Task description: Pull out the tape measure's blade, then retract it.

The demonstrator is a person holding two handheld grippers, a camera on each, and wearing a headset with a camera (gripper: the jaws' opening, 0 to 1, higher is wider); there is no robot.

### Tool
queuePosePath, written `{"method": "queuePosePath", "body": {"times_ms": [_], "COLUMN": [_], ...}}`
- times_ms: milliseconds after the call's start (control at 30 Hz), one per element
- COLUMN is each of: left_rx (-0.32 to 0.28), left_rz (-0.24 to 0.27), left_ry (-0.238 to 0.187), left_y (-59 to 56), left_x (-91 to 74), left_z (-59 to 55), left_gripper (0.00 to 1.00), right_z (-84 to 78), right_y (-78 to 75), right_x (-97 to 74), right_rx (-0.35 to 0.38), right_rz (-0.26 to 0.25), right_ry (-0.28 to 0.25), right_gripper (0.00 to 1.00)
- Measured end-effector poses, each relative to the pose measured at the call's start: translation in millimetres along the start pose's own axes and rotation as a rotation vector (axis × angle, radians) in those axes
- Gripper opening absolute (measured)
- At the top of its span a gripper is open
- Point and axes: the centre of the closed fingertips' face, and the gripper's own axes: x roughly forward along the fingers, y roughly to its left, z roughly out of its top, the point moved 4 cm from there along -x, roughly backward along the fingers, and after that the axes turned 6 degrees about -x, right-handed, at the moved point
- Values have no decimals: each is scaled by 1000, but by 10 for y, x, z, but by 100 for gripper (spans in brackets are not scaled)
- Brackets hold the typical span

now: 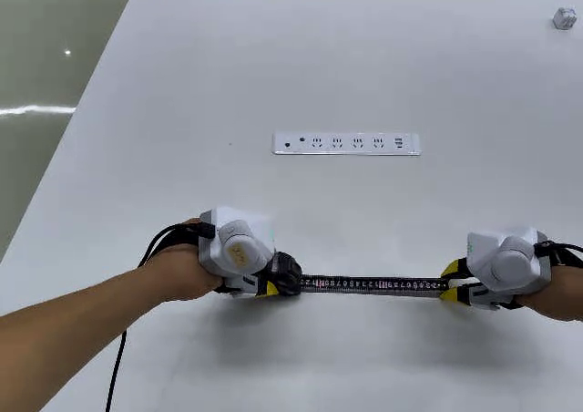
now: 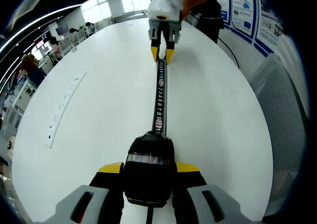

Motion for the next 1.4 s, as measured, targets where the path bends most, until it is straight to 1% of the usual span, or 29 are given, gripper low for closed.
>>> {"method": "queuePosePath", "body": {"times_ms": [333, 467, 600, 667, 800, 867, 1100, 1267, 1400], "left_rx": [-8, -18, -23, -42, -57, -63, -95, -113, -126], "left_rz": [8, 15, 32, 38, 44, 50, 79, 102, 125], "left_ry": [-10, -15, -12, -17, -22, -23, -37, -35, -39], "left_y": [-2, 4, 43, 73, 79, 78, 112, 123, 131], "left_x": [1, -1, -28, -49, -73, -84, -158, -213, -253], "left_z": [-4, -8, -31, -42, -56, -55, -52, -51, -46], "left_gripper": [36, 36, 40, 43, 44, 44, 48, 53, 56], "right_z": [-11, -17, -16, -12, -24, -29, 0, 4, 10], "right_y": [-11, -31, -39, -32, -71, -76, -74, -60, -55], "right_x": [15, 15, 16, 13, -15, -31, -79, -96, -140], "right_rx": [12, 18, 23, 27, 54, 68, 102, 127, 168], "right_rz": [-15, -28, -34, -35, -64, -70, -97, -119, -143], "right_ry": [17, 24, 27, 26, 20, 16, 7, 8, 2], "right_gripper": [16, 19, 21, 22, 23, 24, 29, 35, 39]}}
